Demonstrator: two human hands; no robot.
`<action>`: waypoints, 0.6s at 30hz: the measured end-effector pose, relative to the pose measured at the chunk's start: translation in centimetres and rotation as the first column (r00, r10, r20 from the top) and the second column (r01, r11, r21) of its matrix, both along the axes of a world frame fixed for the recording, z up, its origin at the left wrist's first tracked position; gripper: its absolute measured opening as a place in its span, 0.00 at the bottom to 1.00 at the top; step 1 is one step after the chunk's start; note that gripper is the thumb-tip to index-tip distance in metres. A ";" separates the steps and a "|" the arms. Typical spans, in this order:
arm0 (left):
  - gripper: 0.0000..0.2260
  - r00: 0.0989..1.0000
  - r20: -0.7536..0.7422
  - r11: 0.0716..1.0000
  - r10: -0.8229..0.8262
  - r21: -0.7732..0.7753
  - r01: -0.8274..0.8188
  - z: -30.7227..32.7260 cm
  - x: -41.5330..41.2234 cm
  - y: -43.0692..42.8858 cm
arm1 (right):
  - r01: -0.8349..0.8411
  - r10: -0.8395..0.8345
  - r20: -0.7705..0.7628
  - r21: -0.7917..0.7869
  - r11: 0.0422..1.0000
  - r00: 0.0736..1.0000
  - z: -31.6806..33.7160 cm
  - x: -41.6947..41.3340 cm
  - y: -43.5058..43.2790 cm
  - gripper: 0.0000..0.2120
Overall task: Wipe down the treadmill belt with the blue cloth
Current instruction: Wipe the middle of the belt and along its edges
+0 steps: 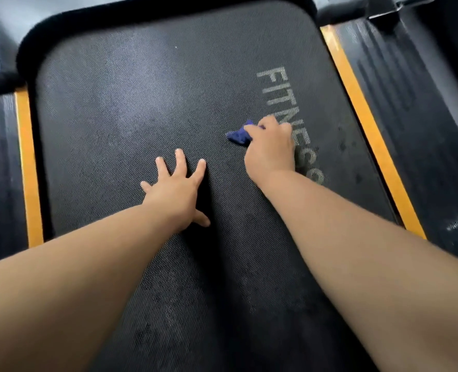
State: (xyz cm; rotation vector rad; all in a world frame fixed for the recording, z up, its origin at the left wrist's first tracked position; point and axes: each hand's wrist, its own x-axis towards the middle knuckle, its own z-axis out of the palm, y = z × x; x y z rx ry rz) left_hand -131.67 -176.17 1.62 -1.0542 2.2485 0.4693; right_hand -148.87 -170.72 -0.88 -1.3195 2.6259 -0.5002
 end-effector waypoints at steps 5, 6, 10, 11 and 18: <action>0.56 1.000 -0.001 1.000 -0.002 -0.003 0.002 0.5 0.0 0.2 | -0.054 0.051 -0.046 -0.077 0.996 0.998 -0.8 2.9 7.6 0.15; 0.56 1.000 -0.002 1.000 0.001 -0.001 -0.001 0.5 0.0 0.2 | -0.073 0.070 -0.043 -0.072 0.995 0.997 -1.0 2.8 8.3 0.15; 0.56 1.000 0.005 1.000 0.005 0.004 -0.005 0.4 -0.2 0.2 | -0.078 0.073 -0.074 -0.076 0.994 0.995 -0.5 0.6 4.5 0.12; 0.56 1.000 0.004 1.000 0.006 0.003 -0.006 0.3 -0.1 0.1 | -0.064 0.062 -0.055 -0.051 0.997 0.997 0.0 0.2 2.9 0.13; 0.56 1.000 -0.014 1.000 0.003 -0.002 -0.003 0.1 0.0 0.1 | -0.061 0.061 0.032 -0.023 0.998 0.998 0.5 1.4 3.9 0.16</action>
